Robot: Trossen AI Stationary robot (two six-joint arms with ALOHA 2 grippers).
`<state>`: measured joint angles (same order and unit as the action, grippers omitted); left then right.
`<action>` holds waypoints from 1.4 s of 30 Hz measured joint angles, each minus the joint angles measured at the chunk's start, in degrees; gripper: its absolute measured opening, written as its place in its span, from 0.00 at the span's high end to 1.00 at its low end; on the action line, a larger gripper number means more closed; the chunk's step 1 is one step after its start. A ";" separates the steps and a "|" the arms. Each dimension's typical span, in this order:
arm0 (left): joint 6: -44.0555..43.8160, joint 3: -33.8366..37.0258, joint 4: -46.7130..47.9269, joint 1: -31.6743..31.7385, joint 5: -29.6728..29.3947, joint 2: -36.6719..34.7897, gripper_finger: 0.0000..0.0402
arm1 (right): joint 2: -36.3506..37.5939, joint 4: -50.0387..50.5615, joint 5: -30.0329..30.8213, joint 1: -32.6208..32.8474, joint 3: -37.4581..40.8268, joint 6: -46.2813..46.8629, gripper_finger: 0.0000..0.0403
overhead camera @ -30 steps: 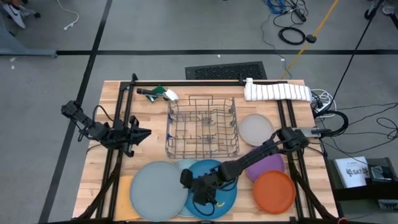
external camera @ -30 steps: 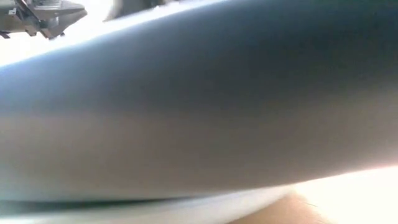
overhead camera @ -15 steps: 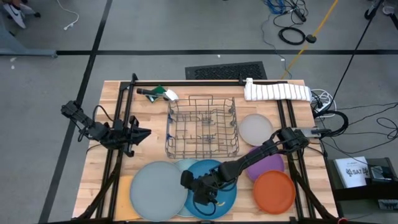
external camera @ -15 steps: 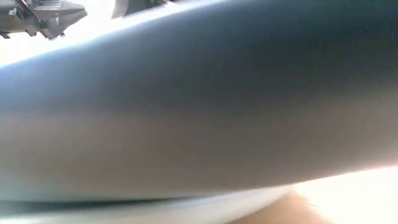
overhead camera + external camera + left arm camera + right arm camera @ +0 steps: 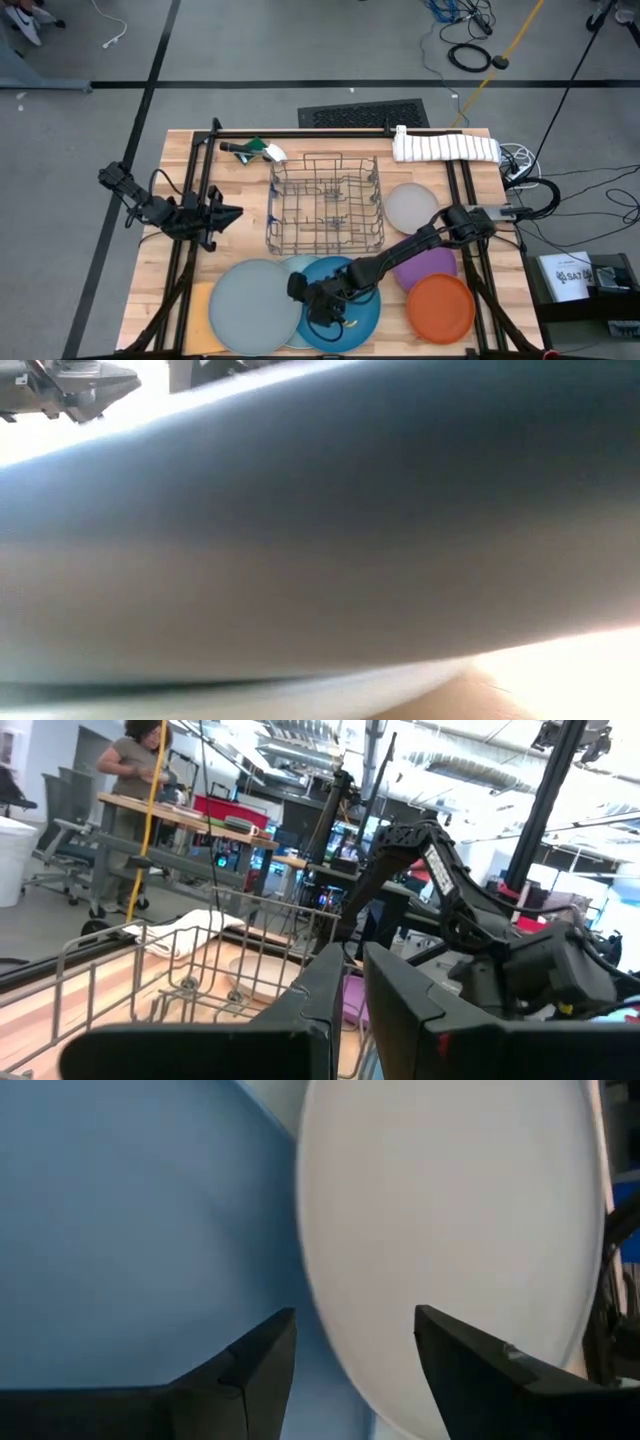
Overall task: Sort dishes
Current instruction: Put the green plate into the green dish rack
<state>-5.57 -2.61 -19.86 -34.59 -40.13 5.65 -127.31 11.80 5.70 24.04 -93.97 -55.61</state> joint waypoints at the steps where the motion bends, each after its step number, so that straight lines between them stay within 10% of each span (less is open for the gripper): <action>1: -0.03 0.00 -0.05 0.02 -0.07 0.02 0.89 | -0.29 -0.42 0.11 -0.02 -0.02 -0.36 0.51; 28: 0.01 0.00 -0.13 0.02 -0.83 0.00 0.89 | -2.29 -3.99 -1.28 -2.05 -0.02 -2.26 0.66; 42: 0.28 0.00 -0.13 0.00 -0.72 0.00 0.89 | -2.29 -4.31 -1.64 -2.57 -0.02 -2.83 0.96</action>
<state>-5.29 -2.61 -19.99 -34.59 -40.85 5.65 -129.60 7.49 4.06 21.47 -94.00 -58.45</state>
